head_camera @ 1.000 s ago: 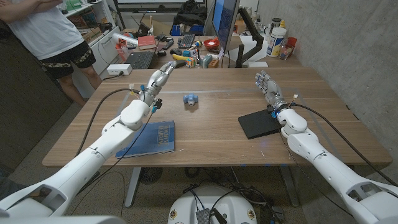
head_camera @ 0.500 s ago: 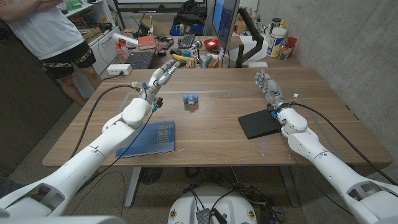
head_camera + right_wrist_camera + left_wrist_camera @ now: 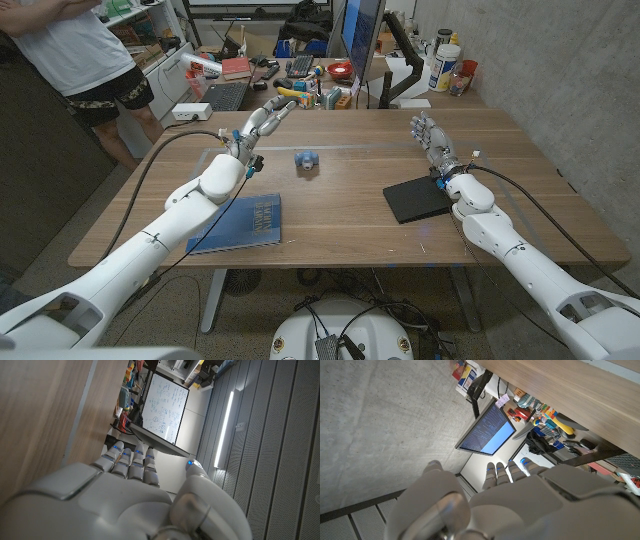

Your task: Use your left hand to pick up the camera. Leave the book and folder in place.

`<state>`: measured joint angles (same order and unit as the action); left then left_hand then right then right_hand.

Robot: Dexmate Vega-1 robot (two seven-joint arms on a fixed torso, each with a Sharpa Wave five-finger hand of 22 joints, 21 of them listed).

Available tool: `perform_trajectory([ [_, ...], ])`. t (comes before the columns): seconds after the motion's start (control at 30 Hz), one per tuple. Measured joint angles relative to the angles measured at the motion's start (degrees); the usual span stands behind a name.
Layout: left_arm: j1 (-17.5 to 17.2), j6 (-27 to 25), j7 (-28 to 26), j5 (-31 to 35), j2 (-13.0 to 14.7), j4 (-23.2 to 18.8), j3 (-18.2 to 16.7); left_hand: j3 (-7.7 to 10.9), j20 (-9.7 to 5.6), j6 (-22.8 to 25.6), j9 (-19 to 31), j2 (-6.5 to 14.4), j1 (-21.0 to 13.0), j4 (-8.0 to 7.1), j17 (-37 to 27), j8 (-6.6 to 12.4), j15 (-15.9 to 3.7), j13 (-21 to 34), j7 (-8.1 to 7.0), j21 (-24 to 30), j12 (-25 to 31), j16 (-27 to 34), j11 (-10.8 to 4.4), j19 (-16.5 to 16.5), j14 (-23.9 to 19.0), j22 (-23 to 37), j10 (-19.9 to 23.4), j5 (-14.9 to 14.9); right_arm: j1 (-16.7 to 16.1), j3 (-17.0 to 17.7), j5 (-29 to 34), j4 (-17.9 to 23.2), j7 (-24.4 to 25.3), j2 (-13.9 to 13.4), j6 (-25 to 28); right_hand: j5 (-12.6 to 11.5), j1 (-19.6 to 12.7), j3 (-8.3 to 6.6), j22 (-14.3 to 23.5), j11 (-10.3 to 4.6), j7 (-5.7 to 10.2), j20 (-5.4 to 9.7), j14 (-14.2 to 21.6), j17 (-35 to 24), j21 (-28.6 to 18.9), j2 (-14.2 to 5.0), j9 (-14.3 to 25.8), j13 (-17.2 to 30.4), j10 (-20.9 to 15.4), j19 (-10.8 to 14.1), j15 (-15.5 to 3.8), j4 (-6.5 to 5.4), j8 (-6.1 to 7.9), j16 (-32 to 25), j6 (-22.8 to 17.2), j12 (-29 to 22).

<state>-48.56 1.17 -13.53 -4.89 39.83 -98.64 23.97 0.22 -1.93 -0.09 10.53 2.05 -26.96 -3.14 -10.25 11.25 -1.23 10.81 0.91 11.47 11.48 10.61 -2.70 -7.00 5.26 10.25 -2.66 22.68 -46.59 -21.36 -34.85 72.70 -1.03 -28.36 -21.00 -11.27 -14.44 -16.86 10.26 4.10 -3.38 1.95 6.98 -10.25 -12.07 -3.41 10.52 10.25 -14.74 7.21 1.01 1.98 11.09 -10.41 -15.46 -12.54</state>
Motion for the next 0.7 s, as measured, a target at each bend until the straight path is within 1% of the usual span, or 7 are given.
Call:
perform_trajectory([
  [0.1, 0.04, -1.09, -0.05, 1.39, 0.25, -0.73, 0.14, 0.0, 0.0, 0.0, 0.0, 0.0, -0.6, 0.0, 0.0, 0.0, 0.0, 0.0, 0.0, 0.0, 0.0, 0.0, -0.17, 0.0, 0.0, 0.0, 0.17, 0.0, -0.11, 0.02, -0.01, 0.0, 0.08, 0.03, -0.1, 0.0, 0.0, 0.0, 0.0, 0.0, 0.0, 0.0, 0.0, 0.0, 0.0, 0.0, 0.0, 0.0, 0.0, 0.0, 0.0, 0.0, 0.0, 0.0, 0.0, 0.0],
  [0.27, 0.05, -2.19, -0.11, 2.73, 0.72, -1.88, 0.34, 0.0, 0.0, 0.21, 0.0, 0.0, -0.6, 0.0, 0.0, 0.0, -0.3, 0.0, -0.2, 0.0, 0.0, 0.0, -0.17, 0.0, -0.3, 0.0, 0.17, 0.0, -0.22, 0.02, -0.02, 0.01, 0.17, 0.05, -0.18, 0.0, 0.0, 0.0, 0.0, 0.0, 0.0, 0.0, 0.0, 0.0, 0.23, 0.0, 0.0, 0.0, 0.0, 0.0, 0.0, 0.0, 0.0, 0.0, 0.0, 0.0],
  [0.37, 0.05, -3.61, -0.12, 4.46, 0.94, -2.51, 0.43, 0.0, 0.0, 0.21, 0.0, 0.0, -1.06, 0.46, 0.0, 0.0, -0.28, -0.01, -0.2, 0.0, 0.0, 0.0, -0.17, 0.0, -0.32, 0.0, 0.17, 0.0, -0.32, 0.02, -0.02, 0.09, 0.22, 0.06, -0.21, 0.0, 0.0, 0.0, 0.0, 0.0, 0.0, 0.0, 0.0, 0.0, 0.22, 0.0, 0.0, 0.0, 0.0, 0.0, 0.0, 0.0, 0.0, 0.0, 0.0, 0.0],
  [0.53, 0.05, -4.28, -0.09, 5.29, 1.22, -3.23, 0.52, 0.0, 0.0, 0.21, 0.0, 0.0, -1.51, 0.46, 0.0, 0.0, -0.09, -0.01, -0.2, 0.0, 0.0, 0.0, -0.47, 0.0, -0.51, 0.0, 0.48, 0.23, -0.4, 0.03, -0.02, 0.26, 0.28, 0.07, -0.23, 0.0, 0.0, 0.0, 0.0, 0.0, 0.0, 0.0, -0.01, 0.0, 0.22, 0.0, 0.0, 0.0, 0.0, 0.0, 0.0, 0.0, 0.0, 0.0, 0.0, 0.0],
  [0.6, 0.05, -4.28, -0.09, 5.29, 1.35, -3.58, 0.6, 0.21, 0.0, 0.21, 0.0, 0.0, -1.51, 0.67, 0.0, 0.0, -0.23, -0.01, -0.2, 0.0, 0.0, 0.22, -0.27, 0.0, -0.64, 0.0, 0.68, 0.23, -0.4, 0.03, -0.02, 0.26, 0.3, 0.07, -0.23, 0.0, 0.0, 0.0, 0.0, 0.0, 0.0, 0.0, 0.0, 0.0, 0.22, 0.0, 0.0, 0.0, 0.01, 0.0, 0.0, 0.0, 0.0, 0.0, 0.0, 0.0],
  [0.63, 0.05, -5.56, 0.08, 6.9, 1.43, -3.74, 0.65, 0.24, 0.0, 0.24, 0.0, 0.0, -1.51, 0.7, 0.0, 0.0, -0.4, -0.01, -0.24, 0.0, 0.0, 0.23, -0.26, 0.0, -0.81, 0.0, 0.69, 0.23, -0.45, 0.02, -0.02, 0.36, 0.32, 0.09, -0.23, 0.0, 0.0, 0.0, 0.0, 0.0, 0.0, 0.0, -0.01, 0.0, 0.22, 0.0, 0.0, 0.0, 0.01, 0.0, 0.0, 0.0, 0.0, 0.0, 0.0, 0.0],
  [0.7, 0.07, -5.97, 0.15, 7.46, 1.58, -4.16, 0.82, 0.04, 0.0, 0.52, 0.0, 0.0, -2.11, 0.9, 0.0, 0.1, -0.4, -0.01, -0.51, 0.0, 0.19, 0.23, -0.5, 0.01, -0.81, 0.0, 0.92, 0.23, -0.46, 0.01, -0.02, 0.37, 0.33, 0.1, -0.23, 0.0, 0.0, 0.0, 0.0, 0.0, 0.0, 0.0, -0.01, 0.0, 0.22, 0.0, 0.0, 0.0, 0.01, 0.0, 0.0, 0.0, 0.0, 0.0, 0.0, 0.0],
])
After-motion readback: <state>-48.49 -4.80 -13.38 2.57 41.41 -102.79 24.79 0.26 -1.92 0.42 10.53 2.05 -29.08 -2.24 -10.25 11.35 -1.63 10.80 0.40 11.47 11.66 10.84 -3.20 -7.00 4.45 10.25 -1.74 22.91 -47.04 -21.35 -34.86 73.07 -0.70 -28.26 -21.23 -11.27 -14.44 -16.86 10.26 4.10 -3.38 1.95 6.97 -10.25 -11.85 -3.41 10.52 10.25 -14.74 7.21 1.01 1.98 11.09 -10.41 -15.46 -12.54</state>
